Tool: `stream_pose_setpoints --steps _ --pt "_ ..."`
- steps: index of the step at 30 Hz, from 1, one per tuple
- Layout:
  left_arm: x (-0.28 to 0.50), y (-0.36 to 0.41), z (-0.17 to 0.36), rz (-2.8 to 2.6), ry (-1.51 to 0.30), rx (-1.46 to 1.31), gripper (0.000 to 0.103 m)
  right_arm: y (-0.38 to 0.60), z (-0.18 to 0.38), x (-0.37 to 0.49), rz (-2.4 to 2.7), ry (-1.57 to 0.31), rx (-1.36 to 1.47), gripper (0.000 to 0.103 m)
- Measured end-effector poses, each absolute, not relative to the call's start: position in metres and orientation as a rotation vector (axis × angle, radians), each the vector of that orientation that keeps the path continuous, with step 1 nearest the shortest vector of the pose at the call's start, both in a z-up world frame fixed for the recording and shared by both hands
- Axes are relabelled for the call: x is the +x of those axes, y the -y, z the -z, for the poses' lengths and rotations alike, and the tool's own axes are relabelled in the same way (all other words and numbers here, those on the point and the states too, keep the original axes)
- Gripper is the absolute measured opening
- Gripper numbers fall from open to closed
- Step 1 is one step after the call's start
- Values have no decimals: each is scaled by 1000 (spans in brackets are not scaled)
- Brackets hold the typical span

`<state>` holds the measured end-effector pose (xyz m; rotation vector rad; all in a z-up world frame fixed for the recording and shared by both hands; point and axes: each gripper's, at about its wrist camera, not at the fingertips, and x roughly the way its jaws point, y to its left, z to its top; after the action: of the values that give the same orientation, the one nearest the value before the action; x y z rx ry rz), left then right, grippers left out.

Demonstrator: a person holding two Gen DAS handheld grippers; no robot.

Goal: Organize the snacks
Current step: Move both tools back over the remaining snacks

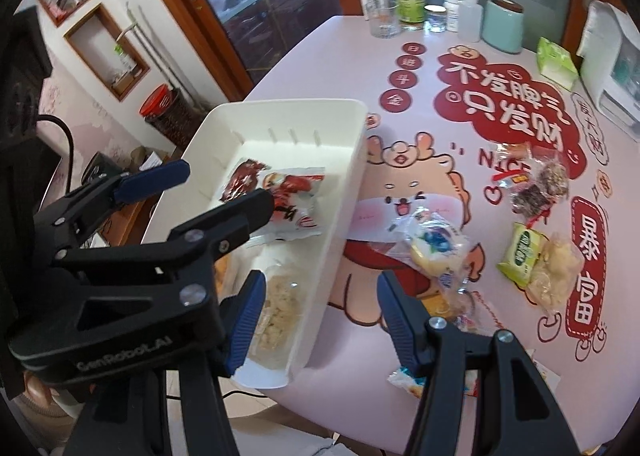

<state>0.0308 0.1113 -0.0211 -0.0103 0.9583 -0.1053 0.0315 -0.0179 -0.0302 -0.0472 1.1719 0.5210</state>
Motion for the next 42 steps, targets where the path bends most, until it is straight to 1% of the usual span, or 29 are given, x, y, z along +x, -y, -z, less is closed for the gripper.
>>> stream_pose_setpoints --steps 6,10,15,18,20,22,32,42 --pt "40 -82 12 167 -935 34 81 50 24 33 -460 -1142 -8 59" --pt "53 -62 11 207 -963 45 81 75 22 35 -413 -1127 36 59" --pt "79 -39 9 287 -1046 0 81 110 18 39 -348 -1111 86 59" --pt "90 -24 7 296 -1047 28 81 129 15 42 -308 -1094 105 59" --pt "97 -12 4 305 -1039 60 84 143 12 46 -279 -1082 114 59" --pt "106 -1 1 325 -1039 71 86 157 10 52 -255 -1072 130 59" --pt "154 47 -4 320 -1022 192 86 225 3 95 -125 -1022 168 59" --pt "207 90 20 338 -1032 302 86 269 17 146 -49 -1025 189 59"
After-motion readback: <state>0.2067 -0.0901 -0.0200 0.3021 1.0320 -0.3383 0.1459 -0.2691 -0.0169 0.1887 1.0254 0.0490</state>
